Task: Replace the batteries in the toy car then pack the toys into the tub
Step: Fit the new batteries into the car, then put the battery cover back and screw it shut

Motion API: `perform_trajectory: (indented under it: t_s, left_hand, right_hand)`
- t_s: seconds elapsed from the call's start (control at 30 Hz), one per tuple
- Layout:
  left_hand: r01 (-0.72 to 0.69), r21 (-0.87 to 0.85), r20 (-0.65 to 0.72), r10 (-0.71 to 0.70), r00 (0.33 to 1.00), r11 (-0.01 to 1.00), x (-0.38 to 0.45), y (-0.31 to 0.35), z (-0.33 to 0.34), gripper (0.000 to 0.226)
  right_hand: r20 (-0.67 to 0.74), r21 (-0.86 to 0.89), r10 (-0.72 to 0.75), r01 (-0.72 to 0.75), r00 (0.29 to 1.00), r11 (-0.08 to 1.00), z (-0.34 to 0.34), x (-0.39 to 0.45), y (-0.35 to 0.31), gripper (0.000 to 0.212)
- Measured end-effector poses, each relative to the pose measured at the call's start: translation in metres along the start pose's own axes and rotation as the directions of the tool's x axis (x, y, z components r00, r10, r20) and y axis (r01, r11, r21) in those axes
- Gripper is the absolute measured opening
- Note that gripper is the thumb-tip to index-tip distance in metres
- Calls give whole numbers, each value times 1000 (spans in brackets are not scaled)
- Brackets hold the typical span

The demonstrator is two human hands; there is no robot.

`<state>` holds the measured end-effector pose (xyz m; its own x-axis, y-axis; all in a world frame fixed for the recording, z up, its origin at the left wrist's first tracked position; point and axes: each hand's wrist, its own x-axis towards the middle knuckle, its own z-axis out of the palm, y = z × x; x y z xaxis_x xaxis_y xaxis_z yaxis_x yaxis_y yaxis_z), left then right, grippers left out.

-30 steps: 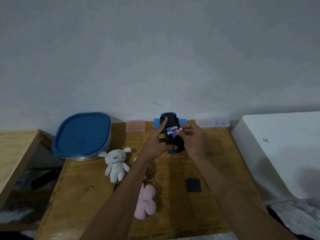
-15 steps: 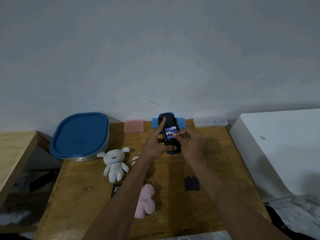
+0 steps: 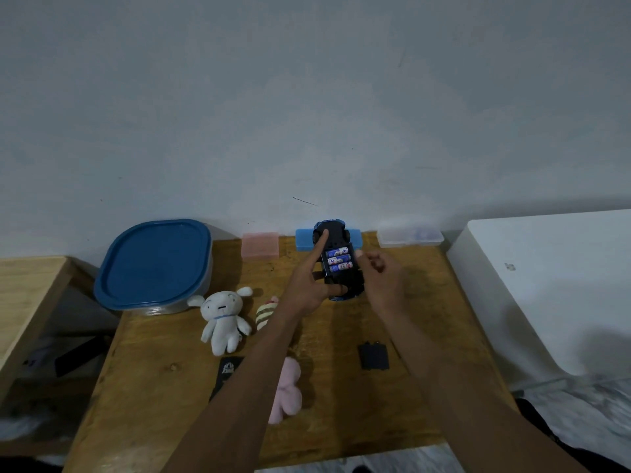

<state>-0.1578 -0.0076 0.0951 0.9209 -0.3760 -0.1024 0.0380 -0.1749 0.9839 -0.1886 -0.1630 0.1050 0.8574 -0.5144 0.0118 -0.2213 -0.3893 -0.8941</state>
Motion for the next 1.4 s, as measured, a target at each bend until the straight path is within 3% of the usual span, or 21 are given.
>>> perform_trajectory:
  t_s: [0.1, 0.27, 0.4, 0.57, 0.7, 0.83, 1.0, 1.23, 1.3, 1.4]
  left_hand:
    - [9, 4, 7, -9, 1000, 1000, 1, -3, 4, 116]
    - [49, -22, 22, -49, 999, 999, -2, -11, 12, 117]
    - [36, 2, 52, -36, 998, 999, -5, -21, 16, 117]
    - [39, -2, 79, -39, 996, 999, -9, -30, 20, 117]
    - [77, -44, 100, -72, 992, 996, -17, -31, 23, 116]
    - [92, -69, 104, -85, 991, 993, -21, -34, 23, 116]
    - [118, -106, 98, -108, 989, 987, -21, -33, 18, 118]
    - [89, -69, 108, -82, 991, 994, -16, -26, 6, 116]
    - [86, -62, 116, -78, 990, 994, -14, -24, 3, 114]
    - [81, -61, 123, -74, 990, 995, -13, -22, -2, 114]
  right_hand:
    - [-115, 18, 124, -122, 986, 992, -7, -8, 21, 31]
    - [-15, -169, 254, -253, 967, 953, -12, -30, 71, 13]
    - [44, -320, 365, -333, 930, 887, -13, -46, 98, 15]
    - [187, -426, 375, -269, 908, 864, -10, -64, 119, 30]
    - [187, -511, 347, -211, 919, 833, -4, -72, 128, 41]
    - [215, -402, 345, -239, 914, 884, -9, -72, 129, 28]
    - [111, -237, 427, -393, 898, 889, -17, -53, 112, 14]
    - [-154, -3, 150, -152, 977, 988, -38, -7, 40, 15]
    - [-152, 20, 94, -92, 984, 996, -38, 6, 21, 13]
    - [-25, 100, 24, -21, 999, 995, -31, 17, 3, 11]
